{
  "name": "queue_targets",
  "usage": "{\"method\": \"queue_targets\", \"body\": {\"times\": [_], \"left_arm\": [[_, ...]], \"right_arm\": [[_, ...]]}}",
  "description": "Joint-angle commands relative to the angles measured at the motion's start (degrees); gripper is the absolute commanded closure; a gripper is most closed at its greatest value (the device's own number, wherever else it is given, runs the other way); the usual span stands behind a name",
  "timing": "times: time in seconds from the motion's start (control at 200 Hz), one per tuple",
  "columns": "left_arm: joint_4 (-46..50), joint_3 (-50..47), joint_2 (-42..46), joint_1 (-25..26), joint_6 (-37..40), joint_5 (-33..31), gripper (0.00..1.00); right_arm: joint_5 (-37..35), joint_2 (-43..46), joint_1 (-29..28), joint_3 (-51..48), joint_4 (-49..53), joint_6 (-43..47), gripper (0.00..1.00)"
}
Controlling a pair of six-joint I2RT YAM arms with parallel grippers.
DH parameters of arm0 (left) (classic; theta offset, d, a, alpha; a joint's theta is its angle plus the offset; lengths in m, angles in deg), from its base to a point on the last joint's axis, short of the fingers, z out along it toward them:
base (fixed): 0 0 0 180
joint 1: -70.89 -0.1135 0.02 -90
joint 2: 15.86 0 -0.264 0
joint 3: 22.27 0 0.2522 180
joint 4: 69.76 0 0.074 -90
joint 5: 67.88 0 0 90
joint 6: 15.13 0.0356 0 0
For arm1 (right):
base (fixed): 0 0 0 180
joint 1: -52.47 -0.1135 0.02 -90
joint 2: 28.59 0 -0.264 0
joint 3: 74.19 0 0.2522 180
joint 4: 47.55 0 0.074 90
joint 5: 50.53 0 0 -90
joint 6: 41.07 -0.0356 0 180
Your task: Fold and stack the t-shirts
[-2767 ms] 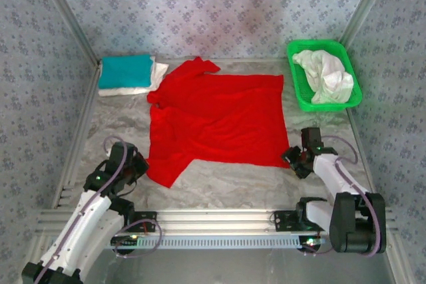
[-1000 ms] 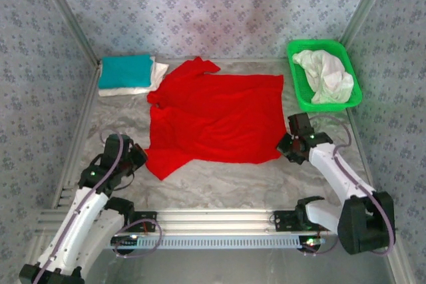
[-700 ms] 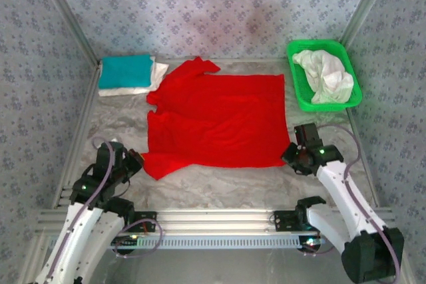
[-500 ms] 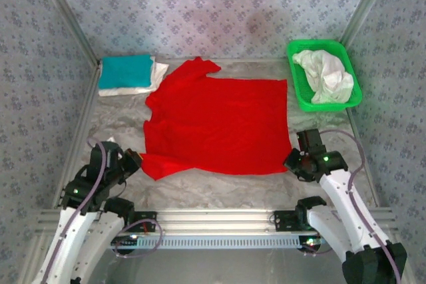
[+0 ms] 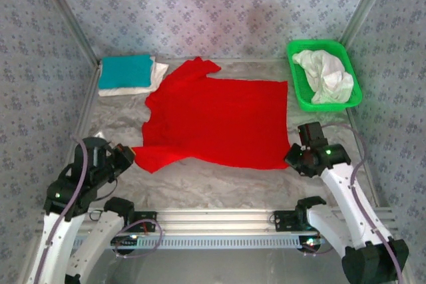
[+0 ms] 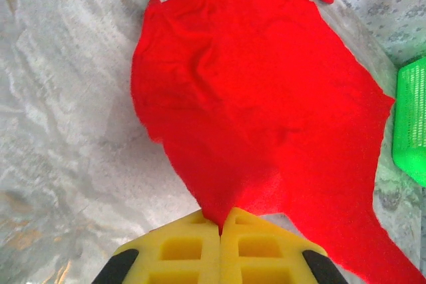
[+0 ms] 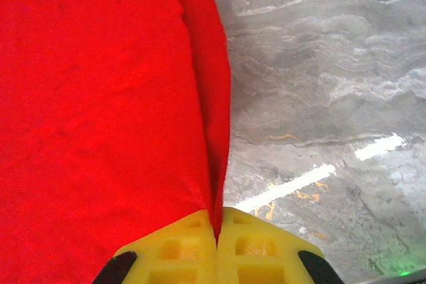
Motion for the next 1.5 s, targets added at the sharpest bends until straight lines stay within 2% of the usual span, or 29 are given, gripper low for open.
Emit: {"method": "queue_targets", "body": {"times": [0.0,0.22,0.445,0.67,0.819,0.994,1.244,1.494], "left_arm": [[6.43,1.23,2.62,0.3,-2.63,0.34,1.0],[3.62,-0.55,2.63,0.3,-2.18,2.72,1.0],[-6.72,-4.01,-6.08,0.23,2.2,2.37,1.0],[-12.75,-1.49,-18.7,-2.52,8.95,3.31,1.0],[-14.29,0.28,-22.68,-4.71,12.76,1.92,1.0],[-14.72,2.99,-27.34,-7.46,17.63,1.7,1.0],[-19.04,4.88,-32.82,-9.53,22.66,1.6,1.0],[-20.56,8.95,-40.48,-9.54,28.01,2.44,1.0]], "right_arm": [[-2.75,1.95,0.35,0.93,4.38,-2.48,1.0],[-1.42,1.69,0.17,0.94,4.09,-2.69,1.0],[-0.49,-5.41,0.8,1.31,-1.25,1.35,1.0],[1.29,-13.32,4.26,3.83,-5.63,6.12,1.0],[2.32,-17.42,7.16,4.73,-8.3,8.39,1.0],[3.46,-24.06,7.49,7.01,-10.88,11.61,1.0],[2.9,-28.53,7.71,10.13,-12.17,12.47,1.0],[3.19,-30.33,8.49,9.06,-14.18,12.57,1.0]]}}
